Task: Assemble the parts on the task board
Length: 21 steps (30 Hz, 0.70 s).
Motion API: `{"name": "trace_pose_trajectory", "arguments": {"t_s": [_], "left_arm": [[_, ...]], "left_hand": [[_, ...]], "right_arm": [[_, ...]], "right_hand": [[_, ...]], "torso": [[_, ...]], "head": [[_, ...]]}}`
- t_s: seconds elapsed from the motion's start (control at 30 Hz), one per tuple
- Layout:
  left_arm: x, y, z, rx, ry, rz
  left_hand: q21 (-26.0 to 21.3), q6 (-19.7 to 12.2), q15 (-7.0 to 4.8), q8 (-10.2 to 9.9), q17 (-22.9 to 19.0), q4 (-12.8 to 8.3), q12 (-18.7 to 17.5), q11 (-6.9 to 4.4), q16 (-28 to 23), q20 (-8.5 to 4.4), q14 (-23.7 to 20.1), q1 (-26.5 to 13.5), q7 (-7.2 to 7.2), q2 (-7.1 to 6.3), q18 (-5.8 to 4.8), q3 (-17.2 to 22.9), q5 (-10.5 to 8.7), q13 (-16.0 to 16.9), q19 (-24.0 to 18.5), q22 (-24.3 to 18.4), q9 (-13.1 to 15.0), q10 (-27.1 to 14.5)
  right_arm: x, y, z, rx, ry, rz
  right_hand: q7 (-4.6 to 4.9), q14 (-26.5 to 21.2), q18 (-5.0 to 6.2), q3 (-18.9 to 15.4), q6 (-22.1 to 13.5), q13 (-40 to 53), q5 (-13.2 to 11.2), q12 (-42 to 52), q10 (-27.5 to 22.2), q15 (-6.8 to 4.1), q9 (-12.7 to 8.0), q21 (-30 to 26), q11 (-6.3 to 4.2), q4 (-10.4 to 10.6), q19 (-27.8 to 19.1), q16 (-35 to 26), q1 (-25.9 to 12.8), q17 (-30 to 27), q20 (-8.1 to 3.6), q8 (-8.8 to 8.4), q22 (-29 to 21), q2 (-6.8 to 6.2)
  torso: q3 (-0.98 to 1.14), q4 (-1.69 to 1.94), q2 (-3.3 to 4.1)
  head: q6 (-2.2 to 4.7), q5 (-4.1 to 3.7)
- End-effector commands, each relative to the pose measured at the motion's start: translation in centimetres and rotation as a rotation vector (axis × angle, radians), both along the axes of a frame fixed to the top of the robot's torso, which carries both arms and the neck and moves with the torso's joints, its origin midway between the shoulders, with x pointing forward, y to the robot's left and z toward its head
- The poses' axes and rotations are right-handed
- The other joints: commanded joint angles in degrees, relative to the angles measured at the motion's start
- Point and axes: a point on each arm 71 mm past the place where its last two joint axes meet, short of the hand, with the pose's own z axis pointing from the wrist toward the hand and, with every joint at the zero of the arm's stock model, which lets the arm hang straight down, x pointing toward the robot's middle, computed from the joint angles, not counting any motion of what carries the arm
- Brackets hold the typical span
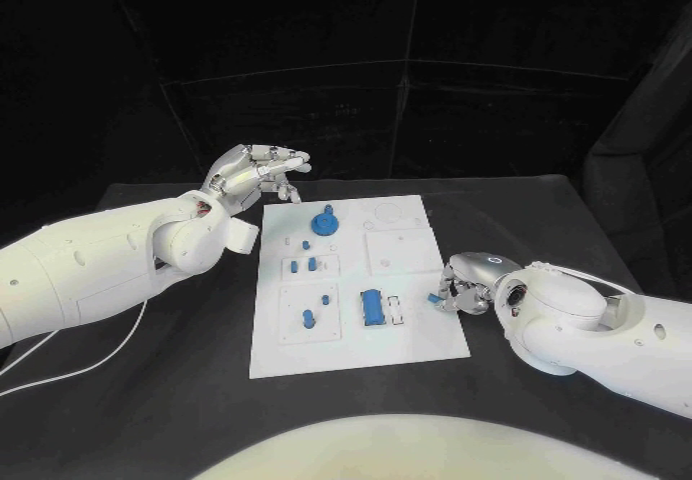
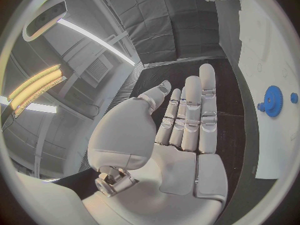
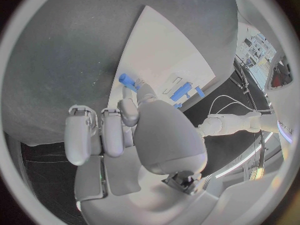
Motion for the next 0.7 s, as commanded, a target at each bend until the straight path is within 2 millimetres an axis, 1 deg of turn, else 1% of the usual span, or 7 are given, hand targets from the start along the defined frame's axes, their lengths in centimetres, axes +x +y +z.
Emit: {"name": "trace_pose_trajectory", "arguments": {"t_s": [0.03, 0.13, 0.2, 0.47, 0.53, 0.6, 0.7], "left_arm": [[0.0, -0.1, 0.1, -0.010, 0.001, -0.012], [0.0, -0.1, 0.1, -0.010, 0.001, -0.012], [0.0, -0.1, 0.1, -0.010, 0.001, -0.012], [0.0, -0.3, 0.1, -0.011, 0.002, -0.015], [0.0, -0.3, 0.1, -0.011, 0.002, -0.015], [0.0, -0.3, 0.1, -0.011, 0.003, -0.016], [0.0, -0.4, 0.1, -0.011, 0.003, -0.017]], "left_hand": [[-0.30, -0.18, -0.01, -0.23, -0.04, -0.02, 0.24, 0.09, 0.19, -0.03, -0.28, 0.22, 0.22, 0.31, 0.76, -0.24, -0.14, -0.09, 0.36, -0.04, 0.01, -0.39], [-0.30, -0.18, -0.01, -0.23, -0.04, -0.02, 0.24, 0.09, 0.19, -0.03, -0.28, 0.22, 0.22, 0.31, 0.76, -0.24, -0.14, -0.09, 0.36, -0.04, 0.01, -0.39], [-0.30, -0.18, -0.01, -0.23, -0.04, -0.02, 0.24, 0.09, 0.19, -0.03, -0.28, 0.22, 0.22, 0.31, 0.76, -0.24, -0.14, -0.09, 0.36, -0.04, 0.01, -0.39], [-0.33, -0.20, -0.01, -0.24, -0.08, -0.09, 0.25, 0.09, 0.21, -0.03, -0.30, 0.28, 0.22, 0.32, 0.76, -0.25, -0.14, -0.09, 0.37, -0.07, 0.01, -0.43], [-0.33, -0.20, -0.01, -0.24, -0.08, -0.09, 0.25, 0.09, 0.21, -0.03, -0.30, 0.28, 0.22, 0.32, 0.76, -0.25, -0.14, -0.09, 0.37, -0.07, 0.01, -0.43], [-0.33, -0.20, -0.01, -0.24, -0.08, -0.09, 0.25, 0.09, 0.21, -0.03, -0.30, 0.28, 0.22, 0.32, 0.76, -0.25, -0.14, -0.09, 0.37, -0.07, 0.01, -0.43], [-0.35, -0.21, -0.02, -0.24, -0.09, -0.13, 0.26, 0.09, 0.22, -0.03, -0.31, 0.33, 0.22, 0.32, 0.76, -0.26, -0.14, -0.09, 0.37, -0.09, 0.01, -0.44]], "right_arm": [[-0.2, 0.3, 0.4, 0.099, -0.003, -0.053], [-0.4, 0.6, 0.6, 0.126, -0.008, -0.055], [-0.5, 0.9, 0.8, 0.150, -0.008, -0.055], [-0.5, 2.1, 0.5, 0.198, 0.039, -0.055], [-0.5, 2.5, 0.4, 0.204, 0.054, -0.052], [-0.5, 2.9, 0.2, 0.209, 0.073, -0.048], [-0.4, 3.3, -0.1, 0.214, 0.102, -0.051]], "right_hand": [[-0.30, 3.22, -0.03, 1.99, 0.82, 0.62, 0.65, 0.62, 0.71, -0.21, 0.26, 0.24, -0.14, 0.42, 0.38, 0.26, -1.16, 0.17, 0.11, -0.14, 7.56, -0.85], [-0.35, 3.25, -0.05, 2.89, 1.01, 0.78, 0.75, 0.81, 0.82, -0.22, 0.26, 0.30, -0.18, 0.61, 0.45, 0.33, -1.61, 0.30, 0.10, -0.28, 7.65, -1.39], [-0.39, 3.26, -0.09, 4.51, 1.32, 1.01, 0.58, 1.07, 1.00, -0.33, 0.29, 0.41, -0.17, 0.92, 0.58, 0.38, -2.42, 0.41, 0.08, -0.52, 7.81, -2.36], [-0.70, 3.29, -0.23, 7.52, 2.44, 1.32, 0.64, 1.46, 1.59, -0.44, 0.47, 0.80, -0.45, 1.92, 1.02, 0.43, -4.67, 0.55, -0.06, -0.84, 8.35, -4.12], [-0.75, 3.30, -0.23, 7.98, 2.65, 1.39, 1.35, 1.54, 1.74, -0.46, 0.51, 0.80, -0.49, 2.22, 1.04, 0.45, -5.29, 0.60, -0.09, -0.95, 8.36, -4.45], [-0.83, 3.34, -0.23, 8.52, 2.99, 1.54, 2.91, 1.71, 1.97, -0.51, 0.59, 0.81, -0.55, 2.67, 1.05, 0.51, -6.29, 0.73, -0.14, -1.09, 8.38, -4.97], [-0.94, 3.35, -0.24, 8.92, 3.31, 1.58, 3.51, 1.75, 2.15, -0.57, 0.68, 0.81, -0.61, 3.16, 1.07, 0.54, -7.19, 0.80, -0.19, -1.17, 8.40, -5.18]], "torso": [[-0.01, 0.05, 0.01], [-0.02, 0.03, 0.03], [-0.04, 0.03, 0.00], [-0.12, 0.05, 0.00], [-0.06, 0.00, 0.03], [0.00, -0.03, 0.04], [-0.06, -0.02, 0.02]], "head": [[-0.03, 0.10], [0.03, 0.12], [-0.03, 0.22], [0.06, 0.09], [0.03, 0.18], [-0.02, 0.21], [0.07, 0.25]]}}
